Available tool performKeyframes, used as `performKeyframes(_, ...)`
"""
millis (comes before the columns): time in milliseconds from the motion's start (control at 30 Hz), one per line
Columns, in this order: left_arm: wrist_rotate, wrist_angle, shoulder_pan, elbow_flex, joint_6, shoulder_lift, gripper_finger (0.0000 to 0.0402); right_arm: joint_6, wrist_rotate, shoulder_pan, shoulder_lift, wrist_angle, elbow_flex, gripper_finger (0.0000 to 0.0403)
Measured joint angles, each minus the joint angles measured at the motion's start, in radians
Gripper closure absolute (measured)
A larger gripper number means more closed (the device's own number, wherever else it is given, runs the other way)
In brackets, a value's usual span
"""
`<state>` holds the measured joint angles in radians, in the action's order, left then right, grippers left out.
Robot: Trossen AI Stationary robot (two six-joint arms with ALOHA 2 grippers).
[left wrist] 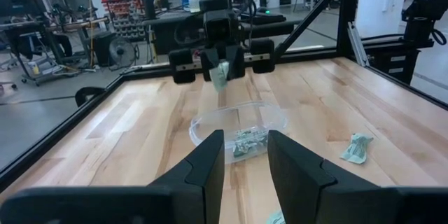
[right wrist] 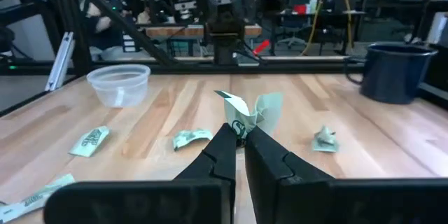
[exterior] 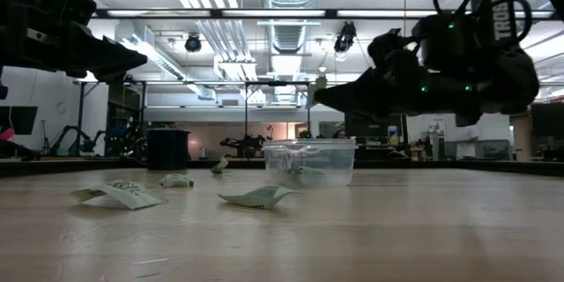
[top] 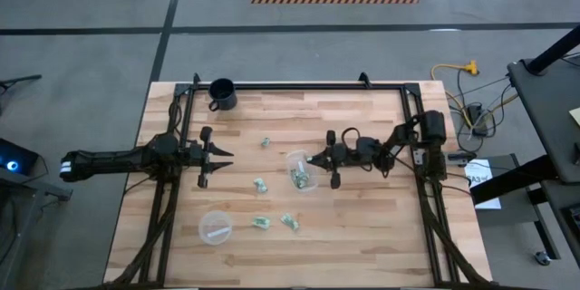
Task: Pick and place items into bin
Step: Put the stevia packet into the transparent bin
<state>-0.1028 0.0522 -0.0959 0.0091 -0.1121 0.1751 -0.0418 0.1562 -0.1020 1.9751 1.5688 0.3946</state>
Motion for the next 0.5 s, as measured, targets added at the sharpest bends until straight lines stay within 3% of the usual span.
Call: performKeyframes(500, 0.0, 0.0, 0.0, 0.0, 0.0, 0.0, 0.0308, -0.017, 0.031, 0.003, 0.016, 0.0, 0.034, 0.0394)
